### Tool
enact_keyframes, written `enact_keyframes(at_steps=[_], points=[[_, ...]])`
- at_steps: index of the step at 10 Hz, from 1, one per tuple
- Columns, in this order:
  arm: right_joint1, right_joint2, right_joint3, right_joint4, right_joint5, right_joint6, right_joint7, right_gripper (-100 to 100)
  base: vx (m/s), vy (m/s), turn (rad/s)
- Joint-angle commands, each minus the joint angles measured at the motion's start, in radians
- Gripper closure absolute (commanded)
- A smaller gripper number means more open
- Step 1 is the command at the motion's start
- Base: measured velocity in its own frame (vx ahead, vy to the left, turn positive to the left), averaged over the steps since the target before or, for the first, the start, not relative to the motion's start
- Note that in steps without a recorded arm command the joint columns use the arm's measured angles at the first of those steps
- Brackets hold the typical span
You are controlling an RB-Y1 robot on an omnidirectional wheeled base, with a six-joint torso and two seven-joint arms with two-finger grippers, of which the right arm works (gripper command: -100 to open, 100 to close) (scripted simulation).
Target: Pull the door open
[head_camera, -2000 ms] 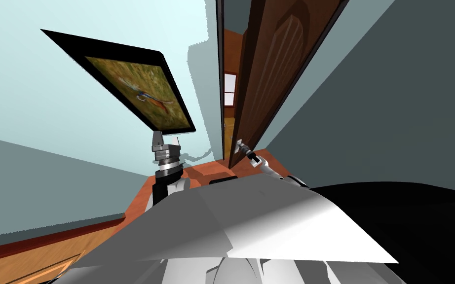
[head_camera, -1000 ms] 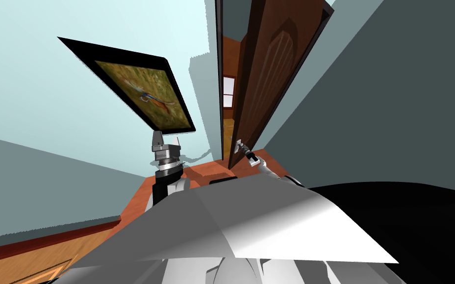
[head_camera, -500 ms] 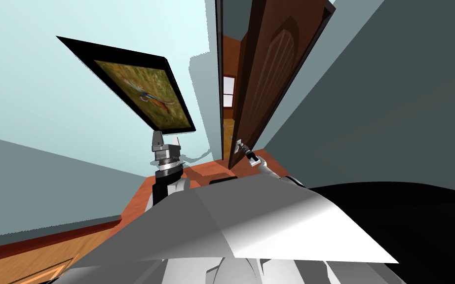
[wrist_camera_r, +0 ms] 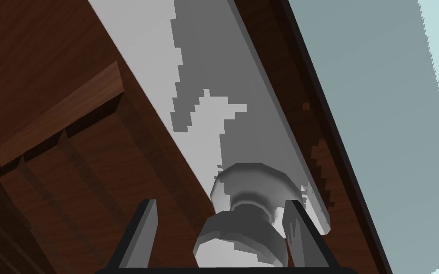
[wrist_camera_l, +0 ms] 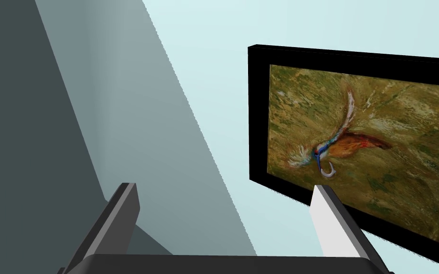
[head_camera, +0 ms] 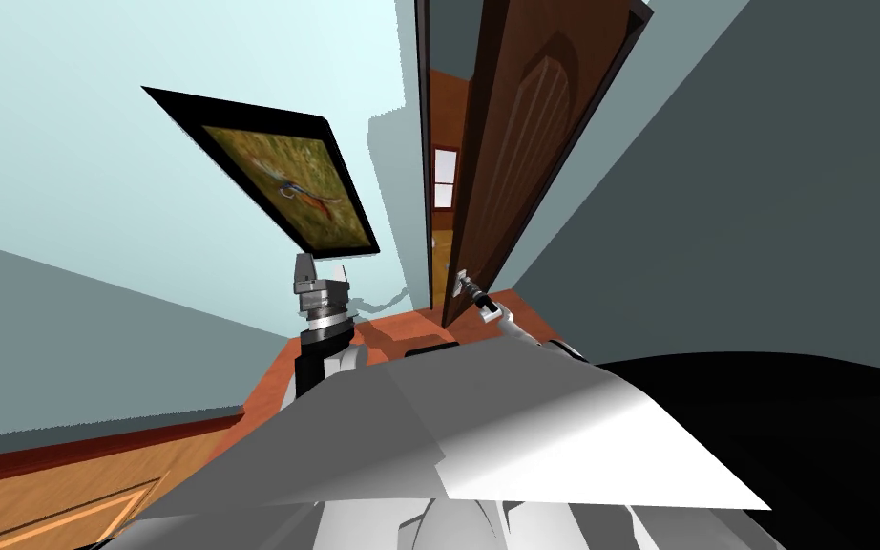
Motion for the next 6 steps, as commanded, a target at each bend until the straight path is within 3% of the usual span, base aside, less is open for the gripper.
enact_keyframes(at_steps=[1, 6], points=[[-0.003, -0.010, -0.014, 0.011, -0.010, 0.001, -0.046, 100, -0.038, -0.053, 0.058], [-0.018, -0.008, -0.005, 0.027, -0.031, -0.008, -0.170, 100, -0.040, -0.045, 0.059]])
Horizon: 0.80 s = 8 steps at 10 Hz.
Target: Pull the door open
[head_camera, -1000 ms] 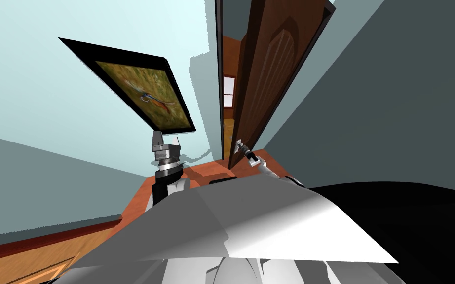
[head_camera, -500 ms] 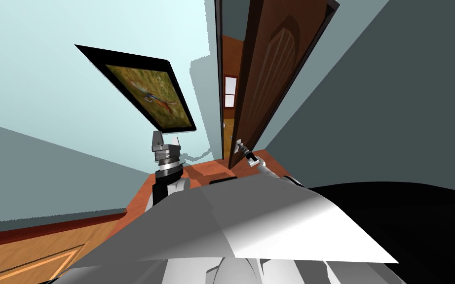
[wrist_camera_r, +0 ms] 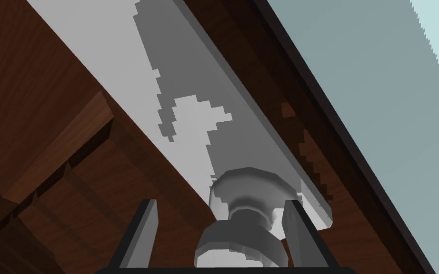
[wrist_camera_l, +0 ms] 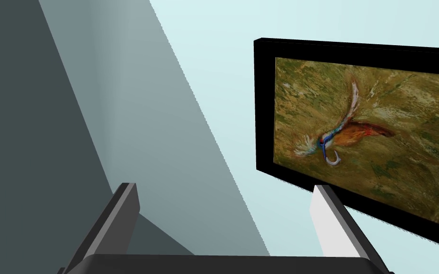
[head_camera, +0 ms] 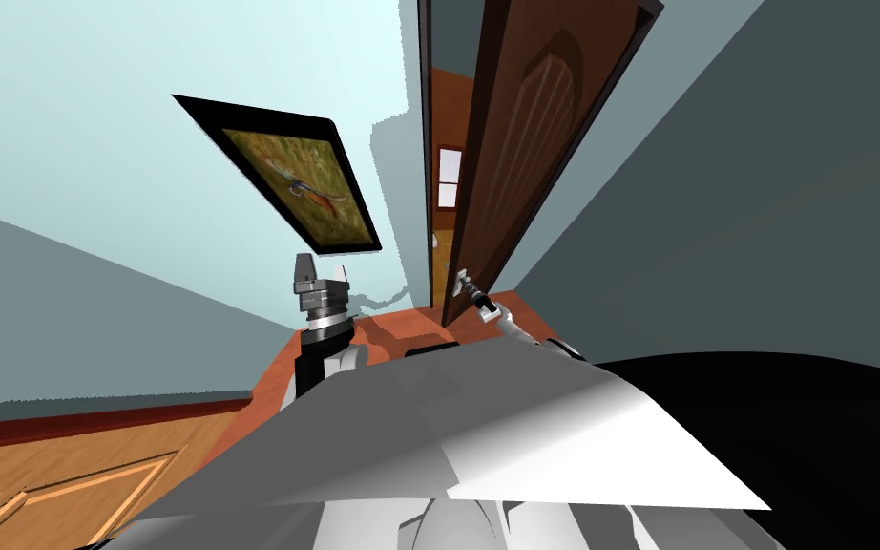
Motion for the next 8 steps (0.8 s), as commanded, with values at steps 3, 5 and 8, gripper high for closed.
enact_keyframes(at_steps=[3, 5, 8], points=[[-0.013, -0.011, -0.014, 0.015, -0.021, -0.001, -0.093, 100, -0.040, -0.042, 0.060], [-0.018, -0.010, -0.011, 0.020, -0.028, -0.004, -0.138, 100, -0.023, -0.041, 0.059], [-0.028, -0.009, -0.005, 0.032, -0.042, -0.010, -0.212, 100, -0.048, -0.051, 0.070]])
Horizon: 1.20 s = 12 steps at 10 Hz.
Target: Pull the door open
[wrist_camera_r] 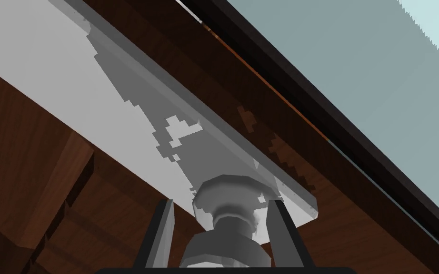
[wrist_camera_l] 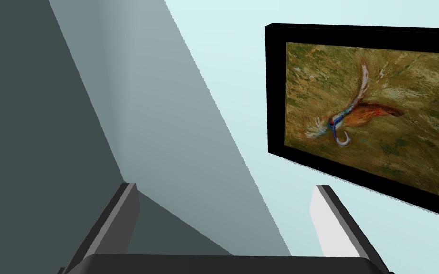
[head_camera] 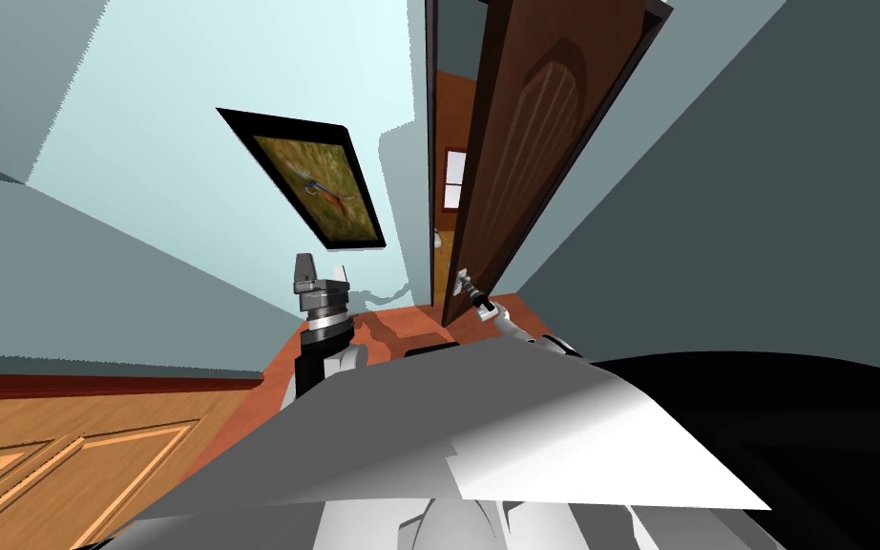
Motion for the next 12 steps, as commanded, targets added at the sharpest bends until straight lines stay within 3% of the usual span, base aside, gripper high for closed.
enact_keyframes(at_steps=[1, 5, 9, 12], points=[[0.010, -0.021, -0.027, -0.014, -0.010, 0.010, -0.029, 100, -0.024, -0.024, 0.037], [-0.007, -0.018, -0.016, 0.005, -0.034, 0.000, -0.137, 100, -0.044, -0.057, 0.072], [-0.007, -0.018, -0.016, 0.005, -0.034, 0.000, -0.150, 100, -0.013, -0.006, 0.008], [-0.019, -0.017, -0.009, 0.018, -0.051, -0.006, -0.231, 100, -0.042, -0.047, 0.091]])
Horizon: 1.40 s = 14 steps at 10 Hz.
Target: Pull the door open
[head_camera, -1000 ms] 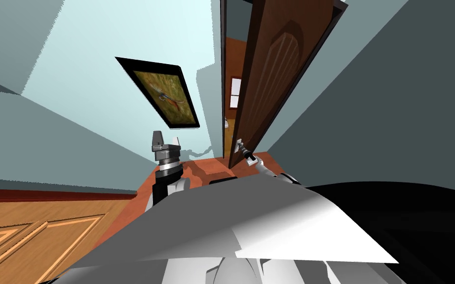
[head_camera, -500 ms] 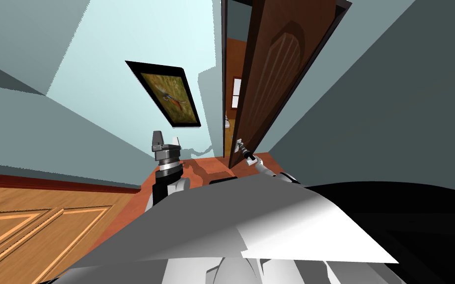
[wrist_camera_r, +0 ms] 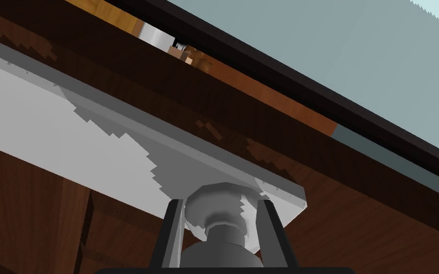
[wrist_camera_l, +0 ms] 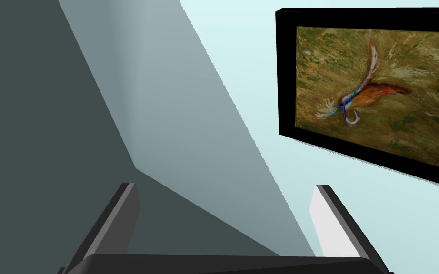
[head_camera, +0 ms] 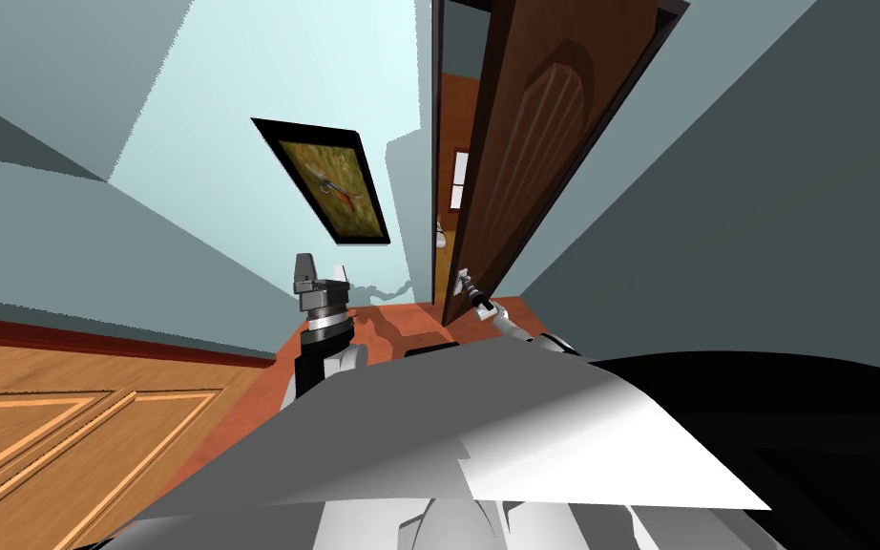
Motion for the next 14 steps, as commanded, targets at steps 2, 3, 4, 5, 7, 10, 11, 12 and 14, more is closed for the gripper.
enact_keyframes(at_steps=[2, 3, 4, 5, 7, 10, 11, 12, 14], points=[[-0.009, -0.019, -0.022, 0.014, -0.017, 0.003, -0.056, 100, -0.044, -0.045, 0.056], [-0.015, -0.018, -0.018, 0.021, -0.026, -0.001, -0.093, 100, -0.039, -0.050, 0.071], [-0.015, -0.018, -0.018, 0.021, -0.026, -0.001, -0.098, 100, -0.038, -0.037, 0.057], [-0.022, -0.017, -0.014, 0.029, -0.035, -0.005, -0.137, 100, -0.052, -0.041, 0.068], [-0.028, -0.016, -0.010, 0.036, -0.045, -0.009, -0.180, 100, -0.059, -0.075, 0.090], [-0.028, -0.016, -0.010, 0.036, -0.045, -0.009, -0.180, 100, -0.005, 0.004, -0.006], [-0.035, -0.015, -0.006, 0.044, -0.054, -0.013, -0.221, 100, -0.028, -0.011, 0.063], [-0.042, -0.014, -0.002, 0.052, -0.064, -0.017, -0.247, 100, -0.063, -0.065, 0.144], [-0.049, -0.013, 0.002, 0.059, -0.074, -0.021, -0.297, 100, -0.051, -0.060, 0.086]])
